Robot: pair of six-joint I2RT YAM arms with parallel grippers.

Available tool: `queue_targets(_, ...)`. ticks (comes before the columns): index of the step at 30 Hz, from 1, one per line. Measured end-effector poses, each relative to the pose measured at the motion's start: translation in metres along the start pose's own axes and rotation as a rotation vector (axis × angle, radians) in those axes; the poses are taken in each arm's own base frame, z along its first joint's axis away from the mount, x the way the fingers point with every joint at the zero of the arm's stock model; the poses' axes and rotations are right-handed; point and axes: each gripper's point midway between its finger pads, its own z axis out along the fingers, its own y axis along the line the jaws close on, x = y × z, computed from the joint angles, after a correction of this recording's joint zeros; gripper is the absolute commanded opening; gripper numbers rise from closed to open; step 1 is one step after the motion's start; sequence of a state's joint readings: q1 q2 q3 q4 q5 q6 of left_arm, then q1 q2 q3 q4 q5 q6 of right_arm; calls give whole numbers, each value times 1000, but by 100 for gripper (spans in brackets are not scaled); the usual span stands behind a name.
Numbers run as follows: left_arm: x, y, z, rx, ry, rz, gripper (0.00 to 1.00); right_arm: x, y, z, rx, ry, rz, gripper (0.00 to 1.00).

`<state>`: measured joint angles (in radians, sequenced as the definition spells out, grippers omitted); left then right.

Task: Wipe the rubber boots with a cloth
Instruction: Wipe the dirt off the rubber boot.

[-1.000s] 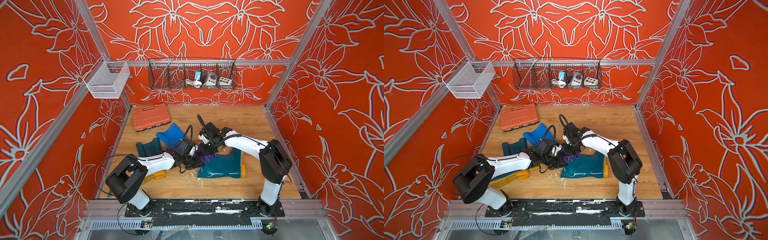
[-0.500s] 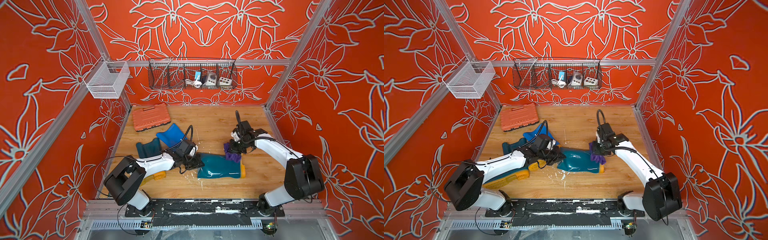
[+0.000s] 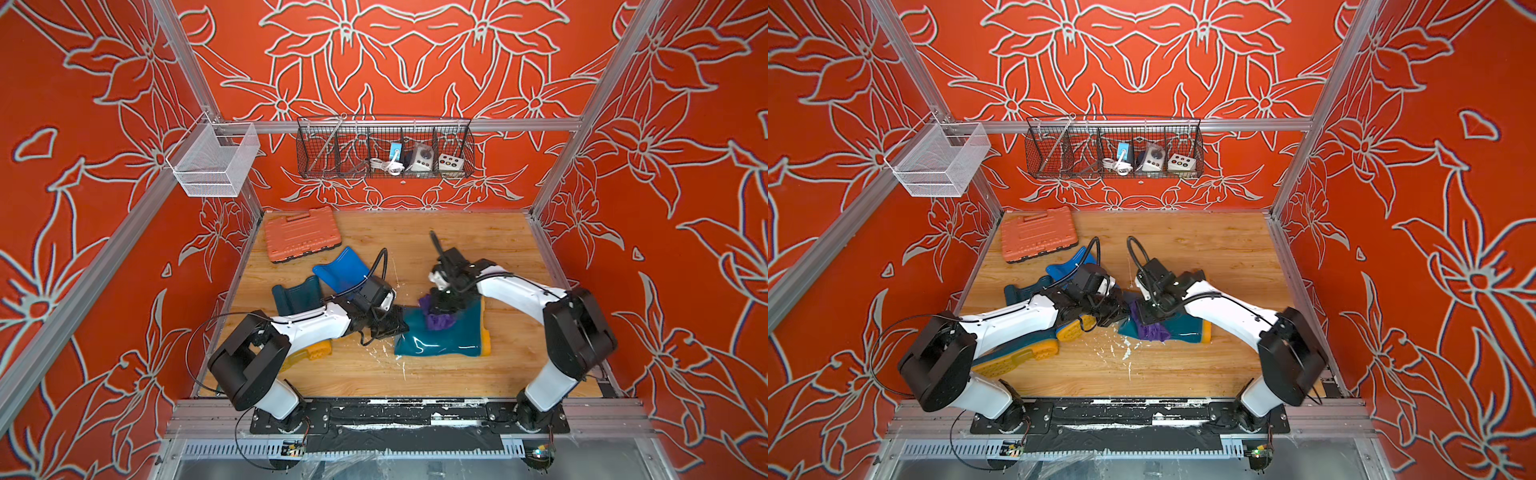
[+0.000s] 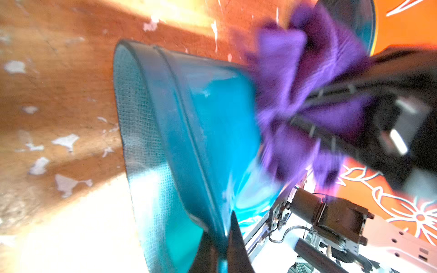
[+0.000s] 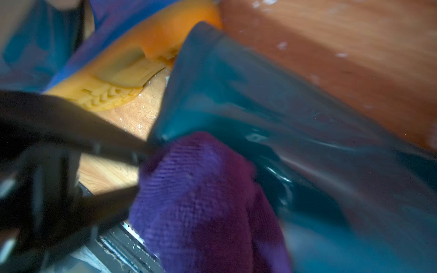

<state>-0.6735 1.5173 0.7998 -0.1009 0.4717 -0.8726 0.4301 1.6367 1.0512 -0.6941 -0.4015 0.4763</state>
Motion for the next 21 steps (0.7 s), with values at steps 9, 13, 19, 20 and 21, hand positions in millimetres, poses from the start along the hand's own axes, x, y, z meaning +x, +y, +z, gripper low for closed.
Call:
queue_targets(9,-35,-49,-13,93,-90,-62,0,-14,-26,-104,18,-254,40,0)
queue_targets(13,-38,-46,-9,89,-94,-109,0,10,43,-78,-38,-208,-139,0)
queue_targets(19,-35,-38,-6,69,-86,-149,0,36,85,-19,-49,-71,-251,0)
queue_targets(20,-34,-34,-5,63,-84,-155,0,35,82,-13,-34,-57,-244,0)
queue_targets(21,-33,-31,-5,56,-83,-162,0,35,75,-9,-16,-43,-229,0)
